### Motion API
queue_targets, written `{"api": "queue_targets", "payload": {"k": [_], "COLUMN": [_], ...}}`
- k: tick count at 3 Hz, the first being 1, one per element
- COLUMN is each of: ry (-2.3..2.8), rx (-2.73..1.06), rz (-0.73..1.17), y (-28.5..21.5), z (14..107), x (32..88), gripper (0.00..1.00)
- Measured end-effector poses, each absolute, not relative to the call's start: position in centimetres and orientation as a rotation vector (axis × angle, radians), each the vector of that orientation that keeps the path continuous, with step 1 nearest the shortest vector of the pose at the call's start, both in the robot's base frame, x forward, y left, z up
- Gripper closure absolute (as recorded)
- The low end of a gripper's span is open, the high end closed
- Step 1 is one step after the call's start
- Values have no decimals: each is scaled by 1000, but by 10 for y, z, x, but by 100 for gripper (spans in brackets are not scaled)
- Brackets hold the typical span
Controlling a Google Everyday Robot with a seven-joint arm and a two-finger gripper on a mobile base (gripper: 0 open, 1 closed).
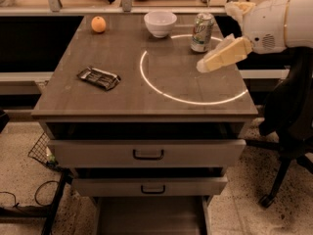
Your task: Place rxbar chocolate into bottom drawer
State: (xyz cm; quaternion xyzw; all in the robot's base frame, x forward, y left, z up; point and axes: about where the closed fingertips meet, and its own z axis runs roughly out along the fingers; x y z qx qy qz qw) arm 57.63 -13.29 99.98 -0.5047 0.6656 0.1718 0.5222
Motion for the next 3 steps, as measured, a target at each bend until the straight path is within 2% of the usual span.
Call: {"api": "queue_targets", "payload": {"k": [2, 3], "ry": [1580, 1557], "rx": [-1191, -1176], "rz": [434, 453], "y": [-115, -77], "z": [992, 976], "x": [579, 582], "gripper": [0, 0]}}
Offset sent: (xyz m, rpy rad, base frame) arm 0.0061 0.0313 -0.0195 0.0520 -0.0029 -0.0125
